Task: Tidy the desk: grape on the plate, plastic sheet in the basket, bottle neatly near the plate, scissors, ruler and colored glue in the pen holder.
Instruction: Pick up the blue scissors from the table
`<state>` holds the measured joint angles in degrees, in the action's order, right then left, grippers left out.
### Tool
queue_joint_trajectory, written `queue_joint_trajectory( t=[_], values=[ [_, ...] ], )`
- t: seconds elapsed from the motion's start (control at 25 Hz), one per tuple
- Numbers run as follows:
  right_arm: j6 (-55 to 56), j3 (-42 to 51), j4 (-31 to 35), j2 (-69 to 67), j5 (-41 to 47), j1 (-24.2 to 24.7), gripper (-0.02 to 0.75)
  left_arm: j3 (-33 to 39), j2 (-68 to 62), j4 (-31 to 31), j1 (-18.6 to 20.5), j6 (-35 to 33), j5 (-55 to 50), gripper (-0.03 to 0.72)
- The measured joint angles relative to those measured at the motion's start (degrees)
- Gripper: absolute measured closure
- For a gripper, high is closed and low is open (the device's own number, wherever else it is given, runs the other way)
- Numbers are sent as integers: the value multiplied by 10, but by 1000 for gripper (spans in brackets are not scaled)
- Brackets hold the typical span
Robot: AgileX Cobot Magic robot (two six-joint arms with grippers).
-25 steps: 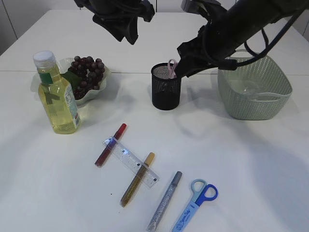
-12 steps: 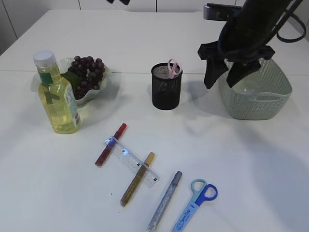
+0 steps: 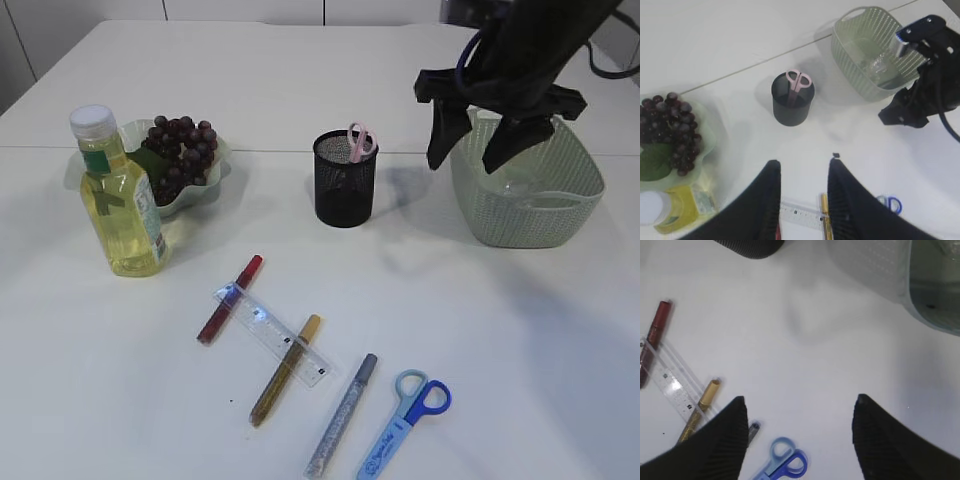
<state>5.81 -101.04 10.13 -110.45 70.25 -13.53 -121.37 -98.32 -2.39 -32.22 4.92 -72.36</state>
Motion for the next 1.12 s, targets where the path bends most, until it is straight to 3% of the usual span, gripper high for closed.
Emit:
queue_joint_trajectory(
  t=[0.28,0.44,0.8,1.12],
  values=[
    [70,73,1,92,1,-5,225,99,83,-1,0,0,-2,446],
    [120,152,-9,163,2,-32,225,134,125,-1,0,0,-2,446],
    [292,283,-68,285,3,-137,225,150,168,-2,0,0,-2,446],
    [404,354,-54,291,-4,-151,226,151,172,-3,0,-8,-2,446]
  ],
)
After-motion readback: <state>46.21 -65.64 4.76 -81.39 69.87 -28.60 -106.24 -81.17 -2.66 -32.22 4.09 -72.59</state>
